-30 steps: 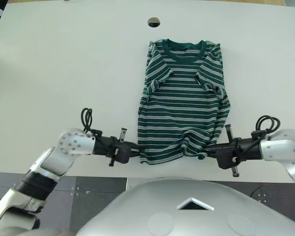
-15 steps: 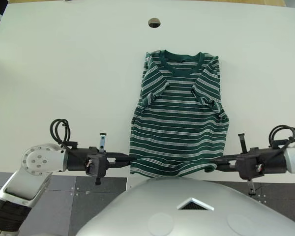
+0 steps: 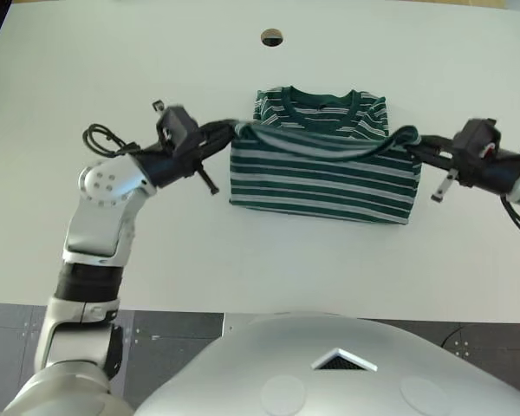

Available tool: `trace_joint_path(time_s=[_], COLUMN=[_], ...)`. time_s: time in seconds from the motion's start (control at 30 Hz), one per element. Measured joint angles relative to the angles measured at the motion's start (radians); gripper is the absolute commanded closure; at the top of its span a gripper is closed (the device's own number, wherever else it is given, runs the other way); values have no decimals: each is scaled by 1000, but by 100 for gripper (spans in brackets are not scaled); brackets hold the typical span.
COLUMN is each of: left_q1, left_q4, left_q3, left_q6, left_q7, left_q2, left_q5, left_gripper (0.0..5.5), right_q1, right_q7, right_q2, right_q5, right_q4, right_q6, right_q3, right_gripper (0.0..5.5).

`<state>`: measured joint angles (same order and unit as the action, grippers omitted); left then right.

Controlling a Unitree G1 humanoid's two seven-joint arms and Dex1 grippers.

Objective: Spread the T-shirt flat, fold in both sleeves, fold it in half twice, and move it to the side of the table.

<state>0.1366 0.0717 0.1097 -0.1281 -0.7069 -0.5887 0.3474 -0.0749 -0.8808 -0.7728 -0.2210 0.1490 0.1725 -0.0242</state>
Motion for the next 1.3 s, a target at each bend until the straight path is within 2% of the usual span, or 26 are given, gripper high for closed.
trace_joint_path(time_s=[0.2,0.4,0.53,0.7,0.9,1.0,1.1,1.17,1.3], left_q1=[211,400,505,566,587,584,529,418,227], left_q4=[-270,-612,-856,-1040,-1115,-1068,-870,-659,-336], left_q3=[25,43,44,41,3,-9,-7,53,197], left_q6=[-92,-80,-24,74,167,256,314,313,199], left_q7=[109,181,232,319,387,449,433,356,212], left_q2=[134,234,295,326,323,304,288,308,333], left_q5=[-108,-224,-285,-354,-382,-407,-411,-411,-412], left_gripper=[537,540,471,471,471,529,540,540,540], right_q1=[-200,-350,-451,-480,-463,-448,-456,-470,-519], right_q7=[52,59,95,183,197,207,223,239,290], right_q2=[92,172,226,258,283,294,299,306,329], right_q5=[54,110,152,201,218,247,282,318,398], right_q4=[-238,-501,-719,-826,-703,-667,-684,-738,-878], right_q6=[57,37,-28,-158,-251,-276,-300,-324,-387], right_q3=[-50,-87,-94,-91,-96,-115,-132,-154,-197], right_gripper=[540,426,348,266,360,430,482,525,536])
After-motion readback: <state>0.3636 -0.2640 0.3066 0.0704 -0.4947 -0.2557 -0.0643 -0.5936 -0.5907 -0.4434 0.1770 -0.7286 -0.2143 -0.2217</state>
